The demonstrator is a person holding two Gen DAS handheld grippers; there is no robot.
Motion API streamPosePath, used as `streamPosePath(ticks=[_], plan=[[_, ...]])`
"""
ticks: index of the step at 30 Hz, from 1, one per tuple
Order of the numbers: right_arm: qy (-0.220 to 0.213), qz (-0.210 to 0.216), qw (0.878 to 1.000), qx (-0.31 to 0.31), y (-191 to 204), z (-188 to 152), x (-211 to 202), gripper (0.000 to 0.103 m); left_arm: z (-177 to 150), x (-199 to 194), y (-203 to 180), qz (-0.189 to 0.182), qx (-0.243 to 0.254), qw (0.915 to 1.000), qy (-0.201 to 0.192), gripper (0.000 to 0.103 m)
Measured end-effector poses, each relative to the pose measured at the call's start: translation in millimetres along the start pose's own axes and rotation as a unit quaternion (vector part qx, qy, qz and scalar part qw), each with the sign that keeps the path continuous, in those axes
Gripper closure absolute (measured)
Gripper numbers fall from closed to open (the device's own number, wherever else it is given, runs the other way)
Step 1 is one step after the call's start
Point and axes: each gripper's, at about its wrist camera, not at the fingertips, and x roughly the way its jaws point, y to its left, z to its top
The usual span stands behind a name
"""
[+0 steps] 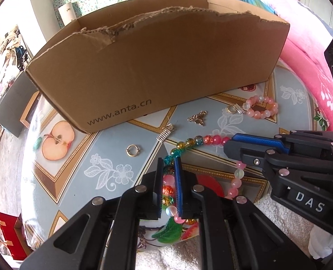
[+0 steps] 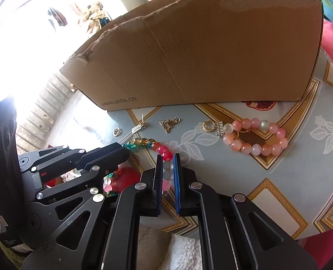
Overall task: Organize jewelry
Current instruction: 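Lift the bead bracelet with both grippers and carry it over the box, then open both grippers to drop the bead bracelet into the box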
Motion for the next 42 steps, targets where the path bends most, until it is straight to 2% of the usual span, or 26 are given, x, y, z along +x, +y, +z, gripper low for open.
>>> streamPosePath(ticks=[4, 12, 19, 24, 28, 31, 33, 37, 42], plan=[[-0.014, -0.005, 1.000, -0.012, 11.3, -6.7, -13.6, 0.096, -4.3, -17.7, 9.7, -0.016, -0.006, 0.9996, -0.023, 0.094], [-0.078, -0.011, 0.995, -0.060, 43.3, -14.9, -64.7, 0.096, -10.5, -87.7, 14.6, -0.051, 0.007, 0.9920, -0.115, 0.094], [-0.142, -0.030, 0.982, -0.117, 79.9, 14.6, -113.8, 0.096, 15.8, -144.6, 31.7, -0.085, 0.012, 0.9726, -0.216, 0.094], [-0.194, -0.040, 0.969, -0.149, 97.4, 53.6, -139.2, 0.096, 57.8, -178.9, 44.1, -0.086, 0.034, 0.9547, -0.283, 0.094], [-0.211, -0.038, 0.965, -0.153, 99.3, 94.3, -140.5, 0.096, 96.8, -187.1, 55.2, -0.090, 0.043, 0.9462, -0.308, 0.094], [-0.202, -0.028, 0.967, -0.152, 90.7, 125.6, -131.9, 0.096, 122.9, -181.9, 67.3, -0.087, 0.044, 0.9481, -0.303, 0.094], [-0.180, -0.021, 0.973, -0.146, 85.7, 146.8, -116.7, 0.096, 139.2, -169.0, 79.2, -0.097, 0.035, 0.9553, -0.277, 0.094], [-0.093, 0.003, 0.989, -0.119, 68.4, 180.8, -72.3, 0.096, 156.3, -129.2, 100.0, -0.097, 0.019, 0.9716, -0.215, 0.094], [0.005, 0.008, 0.994, -0.104, 54.0, 192.1, -18.0, 0.096, 158.5, -70.6, 115.4, -0.095, 0.011, 0.9875, -0.126, 0.094]])
